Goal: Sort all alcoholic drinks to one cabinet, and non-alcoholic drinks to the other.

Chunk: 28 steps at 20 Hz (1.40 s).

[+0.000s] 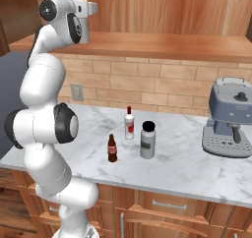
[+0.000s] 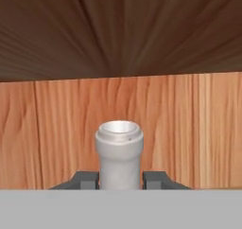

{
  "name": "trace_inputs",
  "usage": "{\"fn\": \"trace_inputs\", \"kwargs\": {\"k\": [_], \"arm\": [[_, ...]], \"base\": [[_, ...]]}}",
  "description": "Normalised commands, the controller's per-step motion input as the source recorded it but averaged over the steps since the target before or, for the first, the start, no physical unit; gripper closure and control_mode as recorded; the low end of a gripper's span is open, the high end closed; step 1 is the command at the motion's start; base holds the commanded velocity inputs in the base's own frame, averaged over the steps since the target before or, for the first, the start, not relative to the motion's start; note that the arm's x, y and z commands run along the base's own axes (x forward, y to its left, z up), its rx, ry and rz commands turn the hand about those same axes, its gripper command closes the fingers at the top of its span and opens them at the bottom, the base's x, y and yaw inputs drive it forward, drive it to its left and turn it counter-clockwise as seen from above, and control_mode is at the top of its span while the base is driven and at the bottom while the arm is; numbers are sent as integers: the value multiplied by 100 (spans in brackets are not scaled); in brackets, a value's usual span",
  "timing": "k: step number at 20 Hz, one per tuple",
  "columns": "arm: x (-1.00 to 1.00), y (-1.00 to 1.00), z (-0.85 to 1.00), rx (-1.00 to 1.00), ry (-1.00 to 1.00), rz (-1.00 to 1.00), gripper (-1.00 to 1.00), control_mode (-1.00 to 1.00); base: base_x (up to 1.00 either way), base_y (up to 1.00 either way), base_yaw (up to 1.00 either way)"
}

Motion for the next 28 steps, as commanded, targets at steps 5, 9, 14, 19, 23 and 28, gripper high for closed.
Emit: {"fn": "trace_inputs", "kwargs": {"k": [5,9,14,19,23,28], "arm": [[2,0,-12,0,3,-4,-100,-100],[0,-1,0,1,0,-3,-100,-100],[-3,0,0,1,0,-2,-100,-100],[-40,-7,0,3,0,-2,-100,-100],[-81,-15,3,4,0,-6,-100,-100],[-98,-22,0,3,0,-10,-100,-100]], "base": [[0,0,0],[0,0,0],[0,0,0],[0,0,0],[0,0,0],[0,0,0]]}}
